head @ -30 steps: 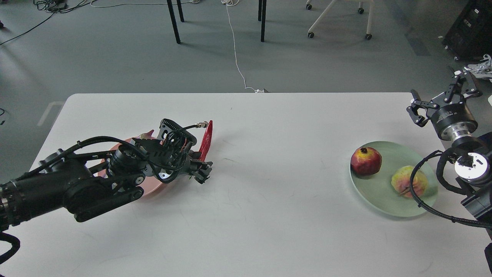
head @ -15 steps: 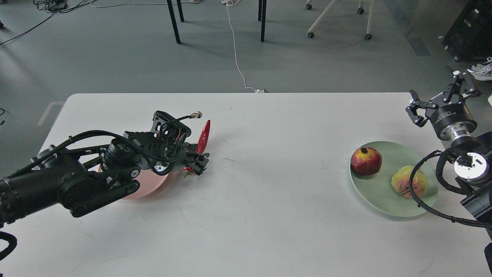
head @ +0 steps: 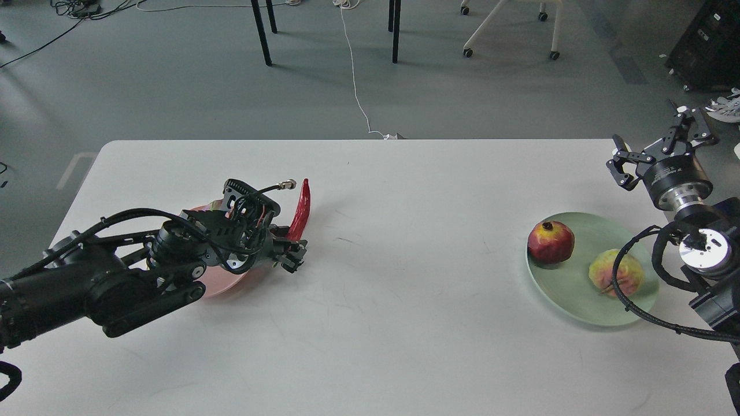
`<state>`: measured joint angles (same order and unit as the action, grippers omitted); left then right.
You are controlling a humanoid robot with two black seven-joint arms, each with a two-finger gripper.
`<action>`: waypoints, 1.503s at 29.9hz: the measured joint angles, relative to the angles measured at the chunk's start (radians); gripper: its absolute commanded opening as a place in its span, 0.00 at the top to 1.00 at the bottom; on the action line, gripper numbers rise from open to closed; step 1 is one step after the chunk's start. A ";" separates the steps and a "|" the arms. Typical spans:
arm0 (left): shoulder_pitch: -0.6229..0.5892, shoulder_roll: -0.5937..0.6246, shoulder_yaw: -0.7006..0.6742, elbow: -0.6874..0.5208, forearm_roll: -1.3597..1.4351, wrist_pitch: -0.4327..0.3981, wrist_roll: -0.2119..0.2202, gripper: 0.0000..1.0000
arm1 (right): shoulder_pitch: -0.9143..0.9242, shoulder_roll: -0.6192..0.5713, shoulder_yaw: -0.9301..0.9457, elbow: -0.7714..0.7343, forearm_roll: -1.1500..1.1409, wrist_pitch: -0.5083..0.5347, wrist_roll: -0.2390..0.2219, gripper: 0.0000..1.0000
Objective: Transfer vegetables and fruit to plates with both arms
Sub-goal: 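Carry the chili pepper onto the pink plate and release it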
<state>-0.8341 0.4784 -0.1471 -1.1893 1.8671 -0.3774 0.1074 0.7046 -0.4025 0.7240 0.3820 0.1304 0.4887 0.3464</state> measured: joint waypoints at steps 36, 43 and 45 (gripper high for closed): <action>0.158 0.416 -0.183 -0.344 -0.187 0.031 -0.048 0.90 | -0.002 0.016 -0.001 -0.009 0.000 0.000 0.000 0.02; 0.243 0.466 -0.202 -0.337 -0.164 0.048 -0.055 0.79 | -0.004 0.032 -0.002 -0.008 0.000 0.000 0.000 0.02; 0.248 0.464 -0.209 -0.333 -0.157 0.049 -0.055 0.64 | -0.004 0.032 -0.001 -0.008 0.000 0.000 0.000 0.02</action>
<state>-0.5858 0.9429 -0.3563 -1.5220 1.7103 -0.3285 0.0523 0.7002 -0.3702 0.7233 0.3739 0.1304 0.4887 0.3468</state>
